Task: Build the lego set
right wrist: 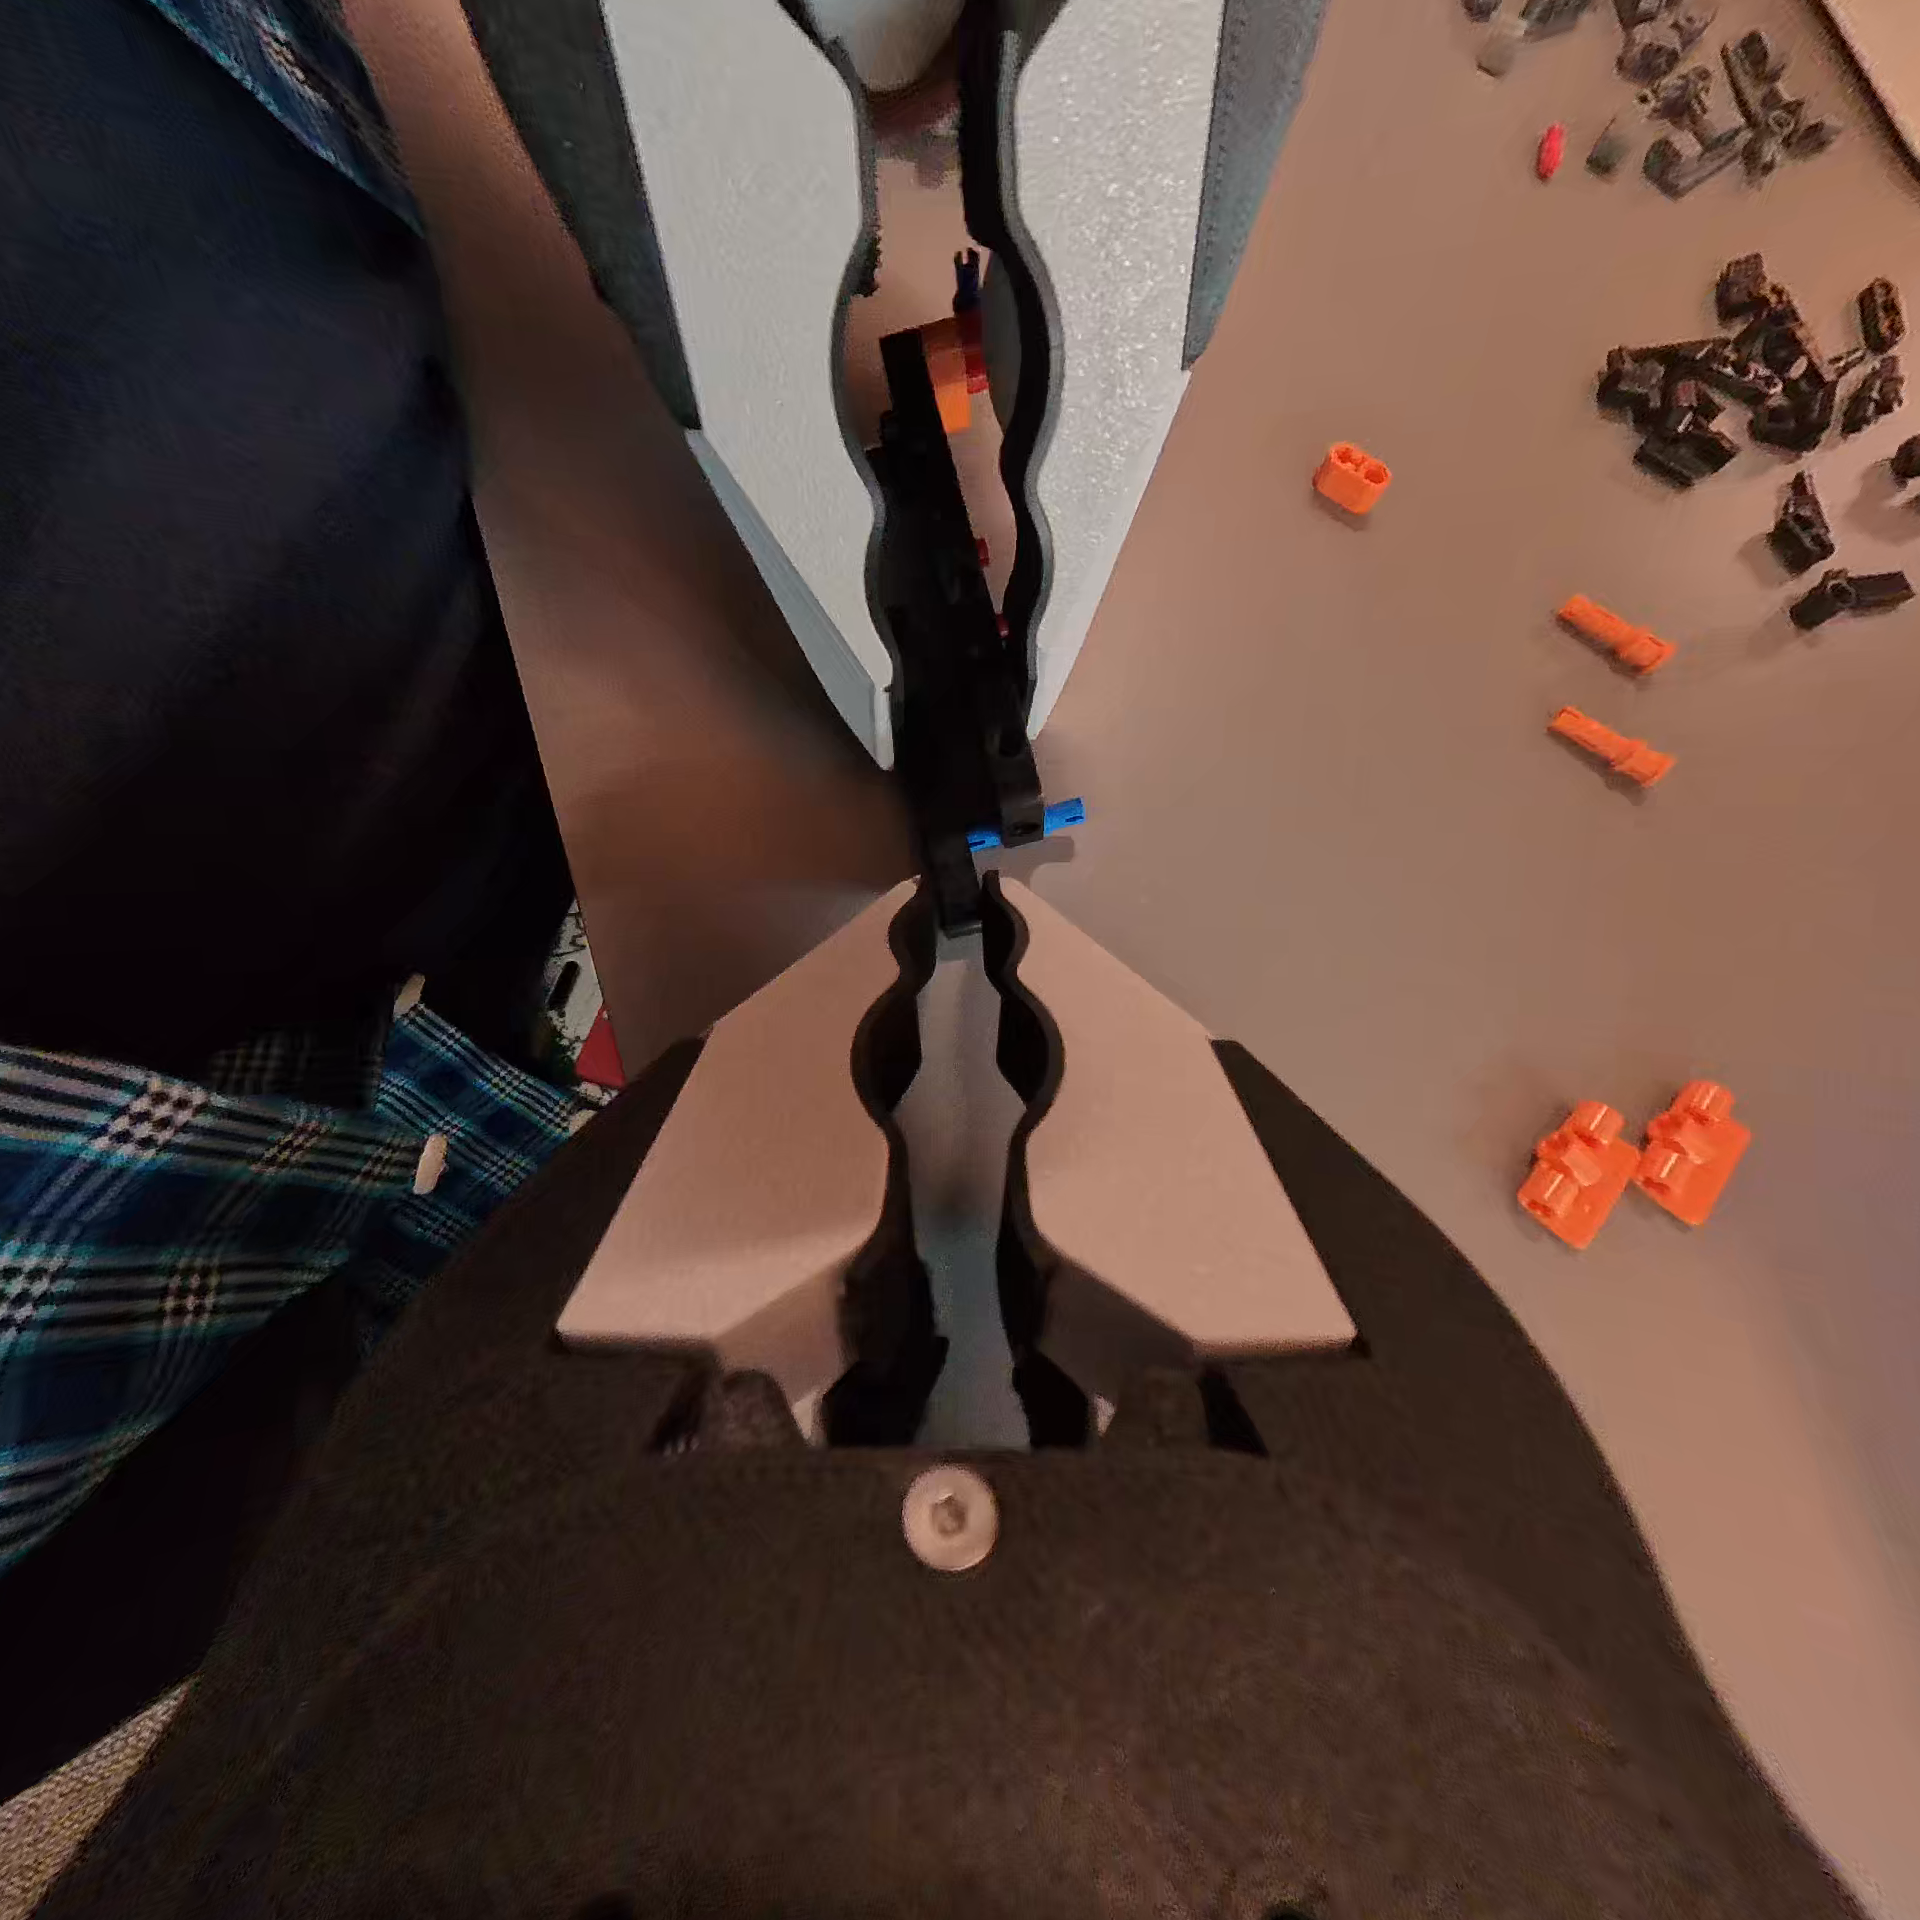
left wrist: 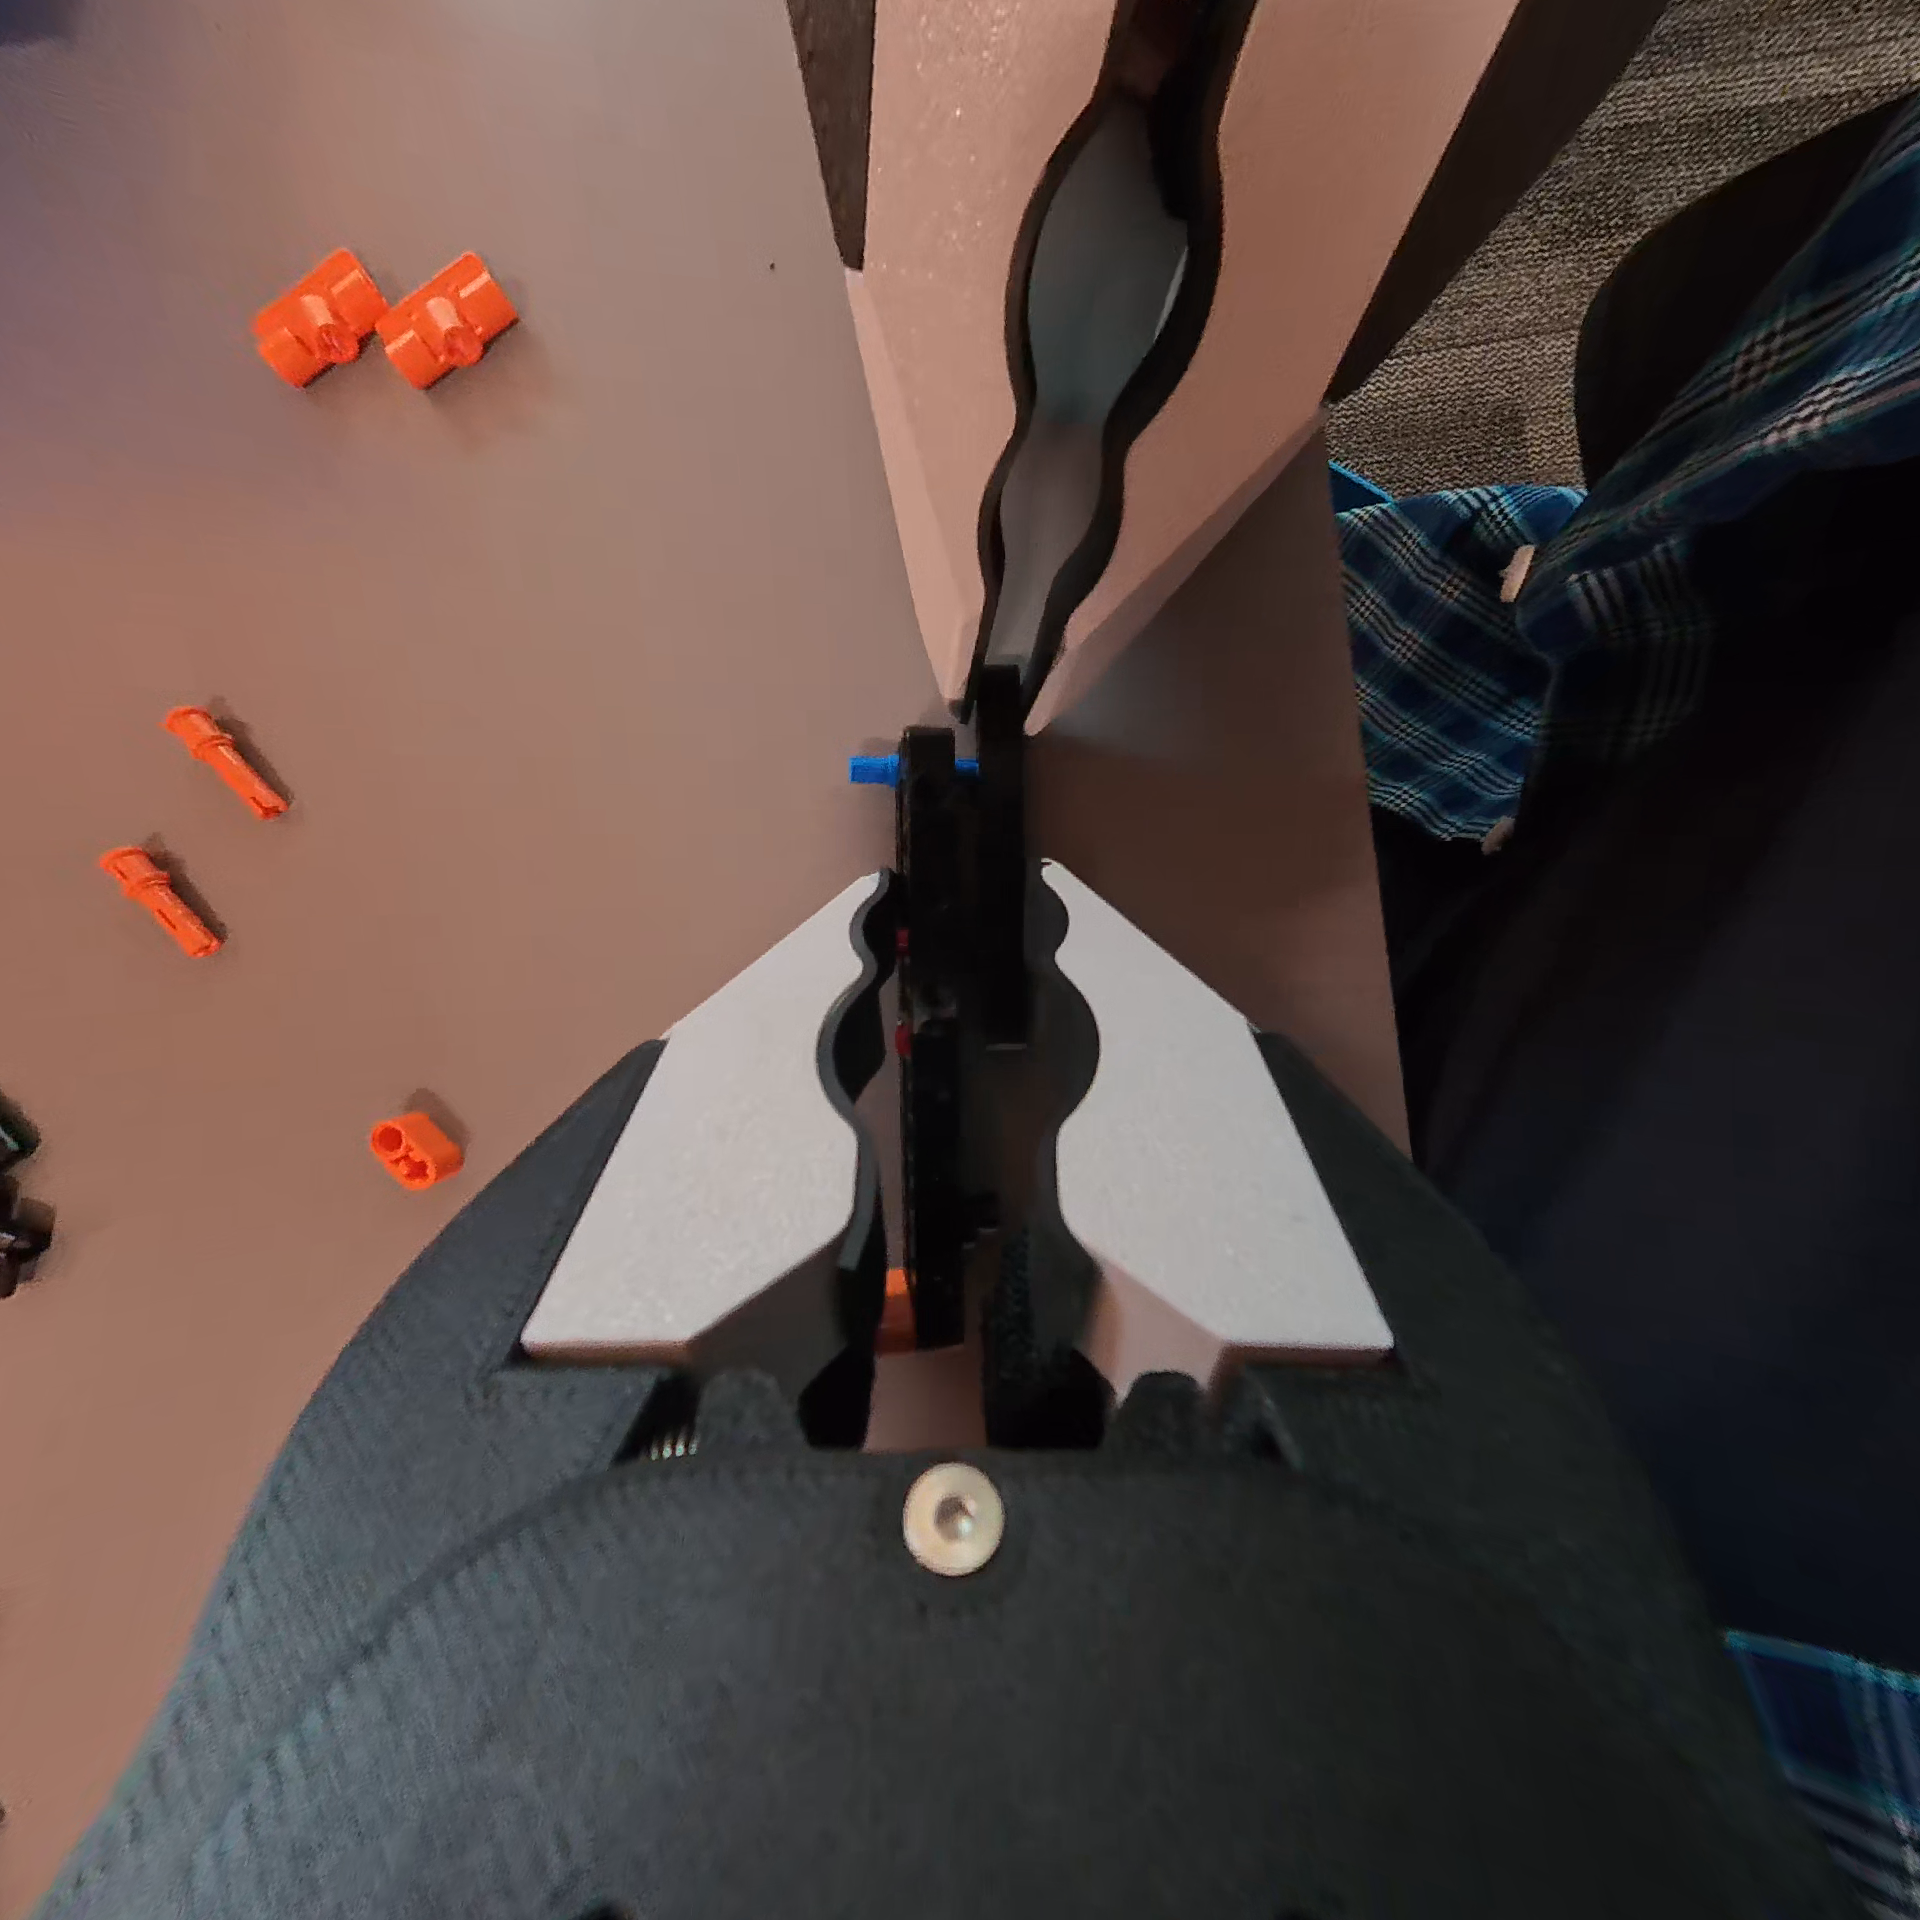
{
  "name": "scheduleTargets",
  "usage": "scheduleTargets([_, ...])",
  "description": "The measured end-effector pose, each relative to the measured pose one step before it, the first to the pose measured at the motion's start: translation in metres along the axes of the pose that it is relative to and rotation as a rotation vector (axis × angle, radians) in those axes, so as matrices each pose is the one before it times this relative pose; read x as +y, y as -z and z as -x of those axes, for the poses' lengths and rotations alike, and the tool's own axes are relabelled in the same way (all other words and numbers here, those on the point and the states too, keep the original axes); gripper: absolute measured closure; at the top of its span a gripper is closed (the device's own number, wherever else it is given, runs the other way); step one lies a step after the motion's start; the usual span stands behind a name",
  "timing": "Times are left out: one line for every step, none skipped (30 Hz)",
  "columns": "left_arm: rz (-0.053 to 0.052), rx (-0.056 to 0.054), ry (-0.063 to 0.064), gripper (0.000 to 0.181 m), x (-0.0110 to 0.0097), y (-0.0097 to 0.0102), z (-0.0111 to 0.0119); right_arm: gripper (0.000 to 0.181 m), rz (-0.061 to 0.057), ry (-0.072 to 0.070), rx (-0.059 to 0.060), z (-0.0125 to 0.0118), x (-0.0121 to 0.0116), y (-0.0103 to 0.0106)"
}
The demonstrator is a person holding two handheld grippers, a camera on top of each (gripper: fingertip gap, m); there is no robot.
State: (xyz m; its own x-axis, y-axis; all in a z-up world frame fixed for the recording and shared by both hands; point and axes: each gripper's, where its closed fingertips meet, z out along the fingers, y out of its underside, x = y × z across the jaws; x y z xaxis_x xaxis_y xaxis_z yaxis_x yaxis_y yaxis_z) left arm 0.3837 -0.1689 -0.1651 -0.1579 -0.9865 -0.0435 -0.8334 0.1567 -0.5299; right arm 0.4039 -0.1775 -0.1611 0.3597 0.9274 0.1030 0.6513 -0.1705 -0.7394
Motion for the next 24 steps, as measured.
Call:
scheduleTargets([-0.0038, -0.0078, -0.0116, 0.156, -0.00026, -0.00021, -0.00026, 0.175, 0.0011, -0.0123, -0.0054, -0.00003, 0.00028, 0.00012])
scheduleTargets([-0.0021, -0.0053, -0.0061, 0.157, -0.00030, -0.00004, -0.00036, 0.175, 0.0014, -0.0106, -0.0114, 0.00062, 0.00013, 0.00012])
scheduleTargets([0.0012, -0.0019, 0.0074, 0.157, -0.00020, -0.00004, -0.00008, 0.176, 0.0002, -0.0043, -0.0056, 0.00000, 0.00002, 0.00004])
scheduleTargets([-0.0015, 0.0028, 0.0099, 0.157, -0.00001, 0.00003, 0.00039, 0.175, 0.0012, -0.0062, -0.0041, -0.00046, 0.00000, -0.00024])
scheduleTargets([-0.0030, 0.0124, 0.0116, 0.157, 0.00029, -0.00002, 0.00007, 0.175, -0.0001, 0.0017, -0.0026, -0.00009, -0.00009, -0.00026])
scheduleTargets([-0.0046, 0.0181, 0.0154, 0.157, 0.00016, 0.00032, -0.00011, 0.175, -0.0003, 0.0015, -0.0034, 0.00009, -0.00010, -0.00011])
scheduleTargets([-0.0041, 0.0236, 0.0199, 0.157, -0.00019, 0.00058, -0.00056, 0.175, 0.0003, -0.0032, -0.0068, 0.00036, 0.00009, -0.00015])
scheduleTargets([-0.0025, 0.0235, 0.0199, 0.157, -0.00010, 0.00052, -0.00053, 0.175, 0.0005, -0.0046, -0.0066, 0.00015, -0.00003, -0.00015])
scheduleTargets([-0.0020, 0.0153, 0.0116, 0.157, -0.00019, 0.00012, 0.00005, 0.175, 0.0001, -0.0037, -0.0055, -0.00011, -0.00009, -0.00004])
scheduleTargets([0.0004, 0.0191, 0.0148, 0.157, -0.00026, 0.00028, -0.00017, 0.175, 0.0001, 0.0018, -0.0030, -0.00020, 0.00005, -0.00013])
scheduleTargets([0.0008, 0.0243, 0.0225, 0.157, -0.00031, 0.00040, -0.00014, 0.175, -0.0004, 0.0072, 0.0008, -0.00004, -0.00014, -0.00009])
scheduleTargets([-0.0003, 0.0160, 0.0118, 0.157, -0.00021, 0.00028, 0.00024, 0.175, -0.0002, 0.0052, 0.0014, -0.00017, -0.00017, -0.00014])
scheduleTargets([0.0019, 0.0039, -0.0021, 0.157, -0.00005, 0.00005, 0.00034, 0.175, -0.0004, 0.0064, 0.0022, -0.00002, -0.00019, -0.00027])
scheduleTargets([0.0063, -0.0004, -0.0013, 0.157, -0.00003, -0.00004, 0.00006, 0.175, -0.0007, 0.0042, 0.0038, -0.00026, -0.00019, -0.00011])
scheduleTargets([0.0100, -0.0078, -0.0074, 0.157, 0.00026, -0.00016, 0.00009, 0.175, -0.0012, 0.0077, 0.0102, -0.00060, -0.00019, 0.00003])
scheduleTargets([0.0085, -0.0163, -0.0113, 0.157, 0.00008, -0.00031, 0.00076, 0.175, -0.0009, 0.0127, 0.0186, -0.00111, -0.00020, -0.00012])
scheduleTargets([0.0012, -0.0084, 0.0013, 0.157, -0.00048, -0.00043, 0.00019, 0.176, -0.0018, 0.0154, 0.0159, -0.00028, -0.00038, -0.00009])
scheduleTargets([-0.0018, 0.0014, 0.0113, 0.155, -0.00050, -0.00023, -0.00065, 0.176, -0.0015, 0.0109, 0.0104, 0.00004, -0.00020, -0.00013])
scheduleTargets([0.0001, -0.0006, 0.0094, 0.155, 0.00004, 0.00012, 0.00011, 0.176, 0.0000, -0.0003, 0.0058, -0.00048, -0.00002, 0.00004])
scheduleTargets([-0.0003, -0.0094, -0.0058, 0.157, 0.00027, 0.00009, 0.00109, 0.176, -0.0001, 0.0037, 0.0101, -0.00085, -0.00003, -0.00015])
scheduleTargets([0.0004, -0.0026, -0.0039, 0.157, 0.00004, -0.00004, 0.00014, 0.176, -0.0006, 0.0069, 0.0072, -0.00029, -0.00020, -0.00004])
scheduleTargets([0.0011, -0.0014, -0.0006, 0.157, -0.00002, -0.00005, 0.00006, 0.176, -0.0002, 0.0017, 0.0058, -0.00042, 0.00004, 0.00004])
scheduleTargets([0.0008, -0.0075, -0.0054, 0.157, -0.00025, -0.00018, 0.00027, 0.175, -0.0001, 0.0049, 0.0094, -0.00073, 0.00012, 0.00007])
scheduleTargets([0.0044, -0.0111, -0.0105, 0.157, 0.00022, -0.00023, 0.00047, 0.175, -0.0007, 0.0103, 0.0089, -0.00010, -0.00013, -0.00005])
